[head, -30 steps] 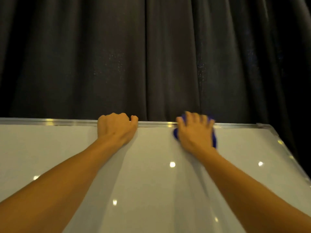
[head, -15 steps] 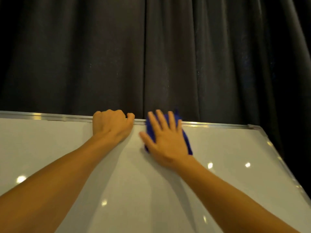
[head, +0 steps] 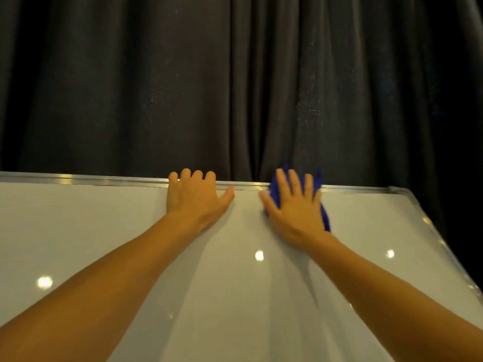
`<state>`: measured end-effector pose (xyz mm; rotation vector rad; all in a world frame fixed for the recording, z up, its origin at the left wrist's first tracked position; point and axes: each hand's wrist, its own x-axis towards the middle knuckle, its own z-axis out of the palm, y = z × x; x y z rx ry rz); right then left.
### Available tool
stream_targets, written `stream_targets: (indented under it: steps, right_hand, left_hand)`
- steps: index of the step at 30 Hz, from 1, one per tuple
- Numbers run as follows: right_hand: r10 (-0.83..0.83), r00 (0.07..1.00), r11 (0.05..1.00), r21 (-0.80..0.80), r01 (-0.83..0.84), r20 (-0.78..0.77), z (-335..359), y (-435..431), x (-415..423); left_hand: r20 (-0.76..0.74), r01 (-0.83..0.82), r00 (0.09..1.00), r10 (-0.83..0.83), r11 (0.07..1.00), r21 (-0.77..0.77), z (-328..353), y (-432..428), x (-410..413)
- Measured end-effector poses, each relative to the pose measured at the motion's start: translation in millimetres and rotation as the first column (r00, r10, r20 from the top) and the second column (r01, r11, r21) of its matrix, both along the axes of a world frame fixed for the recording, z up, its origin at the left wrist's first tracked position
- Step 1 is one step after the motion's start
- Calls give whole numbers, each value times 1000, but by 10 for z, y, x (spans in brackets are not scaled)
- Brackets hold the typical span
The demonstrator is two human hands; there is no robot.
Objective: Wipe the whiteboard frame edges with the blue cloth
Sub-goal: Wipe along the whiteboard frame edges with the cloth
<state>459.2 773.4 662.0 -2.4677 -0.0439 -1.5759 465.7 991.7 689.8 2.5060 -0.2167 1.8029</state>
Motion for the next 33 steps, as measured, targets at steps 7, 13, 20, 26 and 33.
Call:
stream_targets:
  steps: [7,13,20,26,33]
  right_hand:
    - [-7,1000,998,-61,6,-11,-121,-309,-108]
    - [-1,999,995,98,5,-37,-139,-78,-134]
    - [14,999,996,-89,-10,47,-126,-547,-181]
    - [-9,1000,998,56,10,-18,-90,-778,-10]
    - [-95,995,995,-37,95,-4,-2,-2301,31]
  left_hand:
    - [-21,95,995,-94,995,36,-48,62,-31]
    - [-53,101,994,-99,994,34,-53,-61,-102]
    - [-1,83,997,-83,996,42,-48,166,-107]
    - [-63,-18,998,20,999,33,-63,-645,-174]
    - [-115,58,993,-40,985,161,-16,-1880,-38]
